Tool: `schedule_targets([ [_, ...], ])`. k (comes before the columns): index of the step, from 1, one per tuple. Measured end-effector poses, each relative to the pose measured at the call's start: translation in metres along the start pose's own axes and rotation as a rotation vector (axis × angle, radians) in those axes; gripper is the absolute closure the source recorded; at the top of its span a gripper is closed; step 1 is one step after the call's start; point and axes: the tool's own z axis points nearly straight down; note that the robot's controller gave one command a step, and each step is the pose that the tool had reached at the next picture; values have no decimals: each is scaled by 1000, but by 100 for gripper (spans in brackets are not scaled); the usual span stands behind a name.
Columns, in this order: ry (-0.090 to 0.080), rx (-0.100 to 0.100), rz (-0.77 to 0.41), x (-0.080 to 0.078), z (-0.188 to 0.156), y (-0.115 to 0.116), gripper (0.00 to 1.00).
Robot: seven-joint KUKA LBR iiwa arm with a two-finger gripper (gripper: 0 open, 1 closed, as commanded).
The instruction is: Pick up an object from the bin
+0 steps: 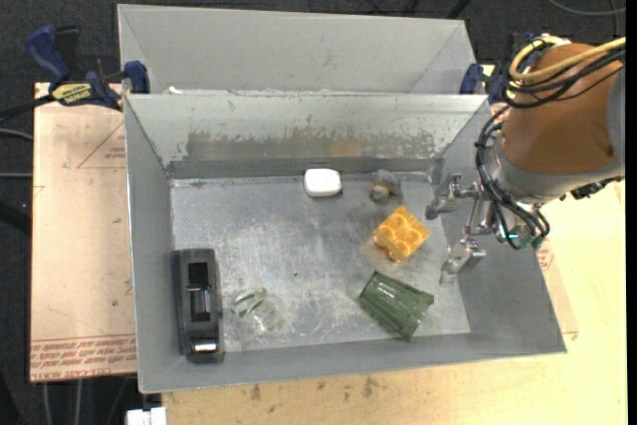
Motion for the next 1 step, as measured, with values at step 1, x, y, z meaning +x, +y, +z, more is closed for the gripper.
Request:
schedule_targets([
  [1, -7, 1, -2, -2, -4, 0, 0],
])
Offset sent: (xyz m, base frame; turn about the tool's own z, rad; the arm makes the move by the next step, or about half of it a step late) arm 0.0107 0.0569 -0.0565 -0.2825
